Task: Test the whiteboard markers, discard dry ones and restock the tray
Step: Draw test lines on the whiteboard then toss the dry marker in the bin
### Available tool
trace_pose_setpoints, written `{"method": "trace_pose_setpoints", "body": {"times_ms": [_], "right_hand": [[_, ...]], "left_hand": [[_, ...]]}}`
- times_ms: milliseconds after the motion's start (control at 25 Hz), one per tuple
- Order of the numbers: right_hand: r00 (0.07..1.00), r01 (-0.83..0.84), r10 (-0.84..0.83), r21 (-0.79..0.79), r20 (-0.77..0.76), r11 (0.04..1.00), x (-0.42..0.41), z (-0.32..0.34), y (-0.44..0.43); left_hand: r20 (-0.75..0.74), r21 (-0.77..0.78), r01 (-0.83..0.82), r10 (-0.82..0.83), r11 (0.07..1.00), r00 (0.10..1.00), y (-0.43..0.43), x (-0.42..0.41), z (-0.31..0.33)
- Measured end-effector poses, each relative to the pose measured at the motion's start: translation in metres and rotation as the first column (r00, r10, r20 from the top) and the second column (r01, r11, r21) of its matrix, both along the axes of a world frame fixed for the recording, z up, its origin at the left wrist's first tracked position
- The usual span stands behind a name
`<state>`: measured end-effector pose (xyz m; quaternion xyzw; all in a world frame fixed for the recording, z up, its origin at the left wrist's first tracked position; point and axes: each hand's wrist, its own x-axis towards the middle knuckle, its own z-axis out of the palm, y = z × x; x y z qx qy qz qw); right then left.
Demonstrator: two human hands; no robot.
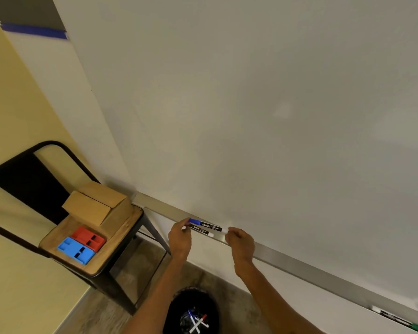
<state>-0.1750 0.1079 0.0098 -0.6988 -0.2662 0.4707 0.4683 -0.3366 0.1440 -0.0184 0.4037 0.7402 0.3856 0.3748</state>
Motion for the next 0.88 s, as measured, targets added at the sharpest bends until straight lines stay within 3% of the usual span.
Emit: {"method": "trace_pose_setpoints", "body": {"times_ms": [120, 320, 680, 880], "right_hand": [[0.995, -0.09, 0.091, -0.042, 0.031, 0.995, -0.011, -0.019, 0.017], [0.936, -0.335, 0.345, -0.133, 0.062, 0.933, -0.02, -0.05, 0.037], [0.915, -0.392, 0.403, -0.195, 0.016, 0.899, -0.017, -0.082, 0.051], [0.878, -0.465, 0.479, -0.208, 0.02, 0.861, -0.017, -0.086, 0.057]], "left_hand": [[-0.086, -0.044, 0.061, -0.065, 0.997, 0.994, 0.02, -0.015, -0.01], [-0.108, -0.074, 0.12, -0.127, 0.99, 0.986, 0.047, -0.025, -0.036], [-0.062, -0.151, 0.141, -0.152, 0.978, 0.986, 0.064, -0.023, -0.073], [-0.048, -0.161, 0.076, -0.085, 0.984, 0.995, 0.074, -0.025, -0.084]]}}
